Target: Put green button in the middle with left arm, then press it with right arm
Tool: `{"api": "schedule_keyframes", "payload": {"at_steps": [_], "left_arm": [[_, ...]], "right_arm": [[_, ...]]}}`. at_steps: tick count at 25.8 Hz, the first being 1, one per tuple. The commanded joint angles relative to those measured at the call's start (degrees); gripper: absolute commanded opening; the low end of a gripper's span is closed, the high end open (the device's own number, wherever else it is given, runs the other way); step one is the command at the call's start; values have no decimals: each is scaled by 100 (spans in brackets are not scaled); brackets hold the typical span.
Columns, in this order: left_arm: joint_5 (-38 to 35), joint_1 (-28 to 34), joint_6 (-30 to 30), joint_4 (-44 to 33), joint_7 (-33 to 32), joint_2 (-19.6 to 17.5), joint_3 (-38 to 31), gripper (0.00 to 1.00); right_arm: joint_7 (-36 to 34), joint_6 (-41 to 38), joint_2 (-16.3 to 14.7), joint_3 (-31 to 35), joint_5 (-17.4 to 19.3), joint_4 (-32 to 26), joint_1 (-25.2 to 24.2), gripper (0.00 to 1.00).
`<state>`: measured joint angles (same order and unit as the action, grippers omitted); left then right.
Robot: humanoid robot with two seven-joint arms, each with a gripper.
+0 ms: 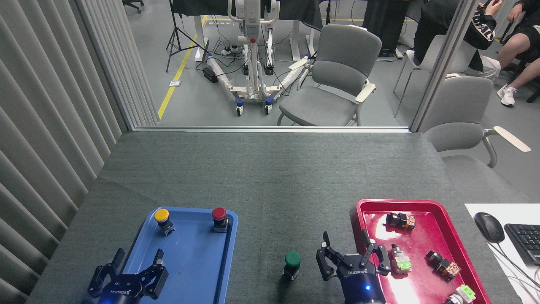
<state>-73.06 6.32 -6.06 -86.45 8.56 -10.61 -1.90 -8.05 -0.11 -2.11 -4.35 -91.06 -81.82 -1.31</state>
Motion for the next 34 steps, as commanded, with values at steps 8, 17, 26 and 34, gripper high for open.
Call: {"api": "schedule_keyframes", "payload": {"at_steps": [8, 17, 26, 34], "left_arm": [[126, 9, -18, -188, 5, -20, -38, 100], [117, 115, -361, -188, -3, -20, -47, 100], [117, 106, -405, -127, 14, -20, -47, 100], [117, 115, -449, -144, 14, -20, -47, 100]], "right_arm": [[-197, -121, -106, 206, 308, -211, -413, 99], [-206, -112, -79, 409, 308, -449, -721, 99], [-461, -77, -88, 417, 308, -458, -730, 99], [-496, -86, -106, 400, 282, -458, -756, 99]]}}
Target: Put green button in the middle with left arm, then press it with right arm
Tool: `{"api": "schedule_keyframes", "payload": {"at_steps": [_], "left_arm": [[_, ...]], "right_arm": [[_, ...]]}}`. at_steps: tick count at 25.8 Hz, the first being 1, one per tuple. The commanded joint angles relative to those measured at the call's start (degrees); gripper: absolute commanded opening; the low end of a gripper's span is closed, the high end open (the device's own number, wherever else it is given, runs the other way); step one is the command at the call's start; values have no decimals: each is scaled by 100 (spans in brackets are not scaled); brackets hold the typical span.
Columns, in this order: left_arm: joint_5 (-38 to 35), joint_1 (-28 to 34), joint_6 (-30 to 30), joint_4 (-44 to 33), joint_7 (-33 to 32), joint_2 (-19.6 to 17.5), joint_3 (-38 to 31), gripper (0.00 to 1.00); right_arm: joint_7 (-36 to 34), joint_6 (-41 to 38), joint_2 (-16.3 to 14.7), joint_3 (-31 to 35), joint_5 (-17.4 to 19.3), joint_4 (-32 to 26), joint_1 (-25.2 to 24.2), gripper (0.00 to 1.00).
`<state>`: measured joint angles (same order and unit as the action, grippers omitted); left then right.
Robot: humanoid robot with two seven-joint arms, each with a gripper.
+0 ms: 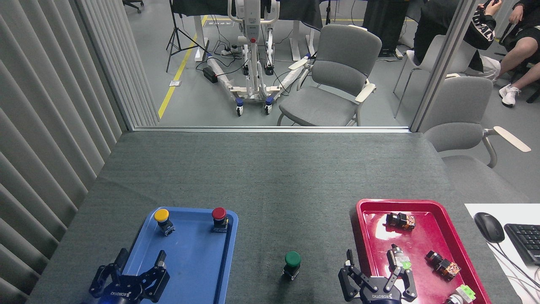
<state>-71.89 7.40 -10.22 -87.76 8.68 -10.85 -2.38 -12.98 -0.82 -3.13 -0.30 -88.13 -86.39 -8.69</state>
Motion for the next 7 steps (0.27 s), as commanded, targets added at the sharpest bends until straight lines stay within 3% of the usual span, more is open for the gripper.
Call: {"api": "schedule_keyframes", "payload": {"at_steps": [1, 7], "left_arm": [[0, 16, -77, -31, 2, 12, 0, 100], [0, 34, -147, -22, 11, 39, 0, 100]], "right_arm": [[-12, -14, -3, -5, -11, 0, -27, 99], [-38, -32, -3, -5, -11, 0, -133, 99]]}}
